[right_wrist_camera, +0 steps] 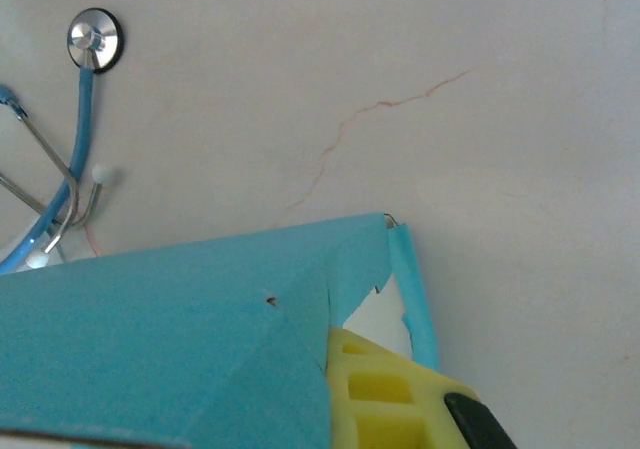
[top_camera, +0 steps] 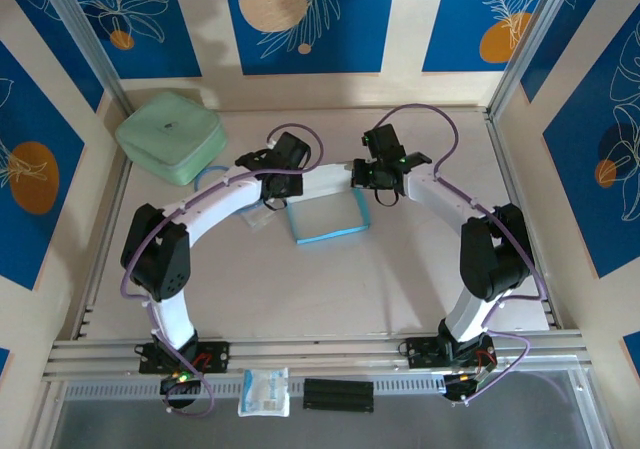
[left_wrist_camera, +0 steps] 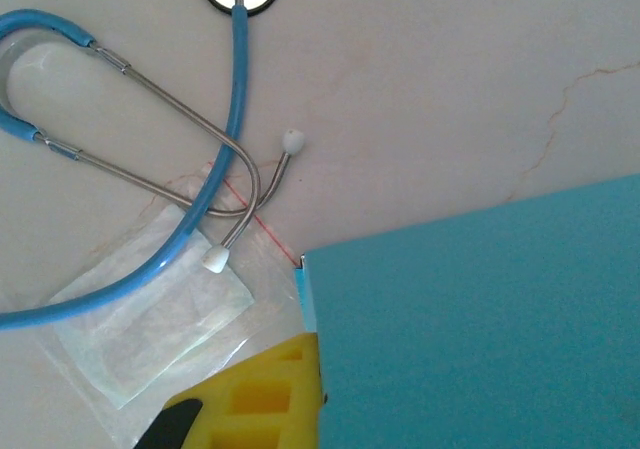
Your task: Fold the paper box
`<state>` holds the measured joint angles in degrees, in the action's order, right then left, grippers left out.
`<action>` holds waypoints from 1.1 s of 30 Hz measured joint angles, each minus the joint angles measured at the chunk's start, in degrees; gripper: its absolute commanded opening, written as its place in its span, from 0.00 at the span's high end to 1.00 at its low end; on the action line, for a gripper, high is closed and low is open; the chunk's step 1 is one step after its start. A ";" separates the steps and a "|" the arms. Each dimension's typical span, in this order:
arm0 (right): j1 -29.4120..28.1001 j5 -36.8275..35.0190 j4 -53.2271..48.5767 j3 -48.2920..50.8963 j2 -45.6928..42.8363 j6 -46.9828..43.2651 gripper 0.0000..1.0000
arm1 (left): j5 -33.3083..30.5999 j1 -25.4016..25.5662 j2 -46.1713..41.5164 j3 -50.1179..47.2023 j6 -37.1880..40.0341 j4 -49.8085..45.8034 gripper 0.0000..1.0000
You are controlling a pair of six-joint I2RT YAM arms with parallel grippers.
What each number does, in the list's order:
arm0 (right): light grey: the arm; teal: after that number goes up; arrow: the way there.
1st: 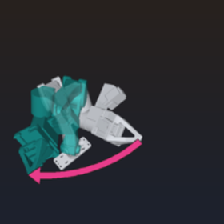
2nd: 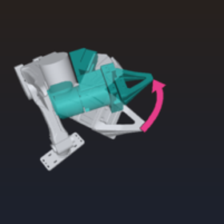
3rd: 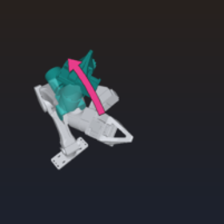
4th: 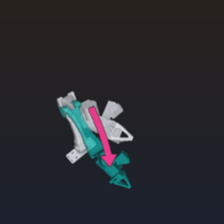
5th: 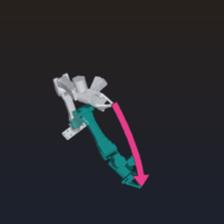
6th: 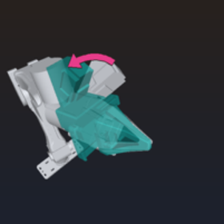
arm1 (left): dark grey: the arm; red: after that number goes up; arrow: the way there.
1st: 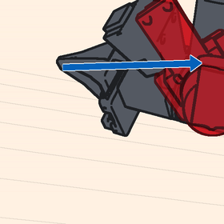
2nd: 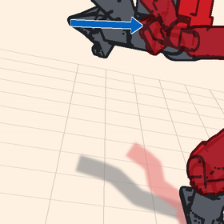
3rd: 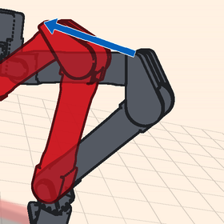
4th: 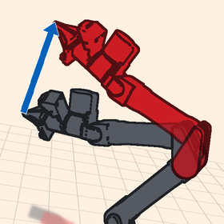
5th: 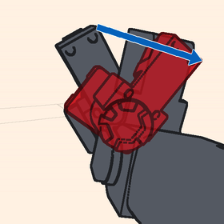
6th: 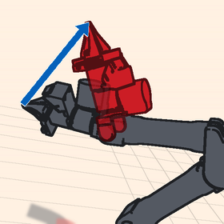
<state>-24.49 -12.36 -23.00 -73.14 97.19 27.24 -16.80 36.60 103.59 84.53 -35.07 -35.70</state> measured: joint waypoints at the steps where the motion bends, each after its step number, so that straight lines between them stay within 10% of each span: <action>1: -0.15 -0.39 0.79 0.74 -0.24 0.33 1.00 | 0.00 0.00 0.00 -0.28 -0.37 0.46 1.00; 33: -6.32 -14.12 16.72 18.03 -6.95 -1.29 1.00 | 6.91 1.88 -6.84 -14.95 -13.07 12.52 0.90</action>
<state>-30.81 -26.48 -6.28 -55.11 90.24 25.96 -9.89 38.48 96.75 69.58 -48.14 -23.18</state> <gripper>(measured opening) 0.048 0.098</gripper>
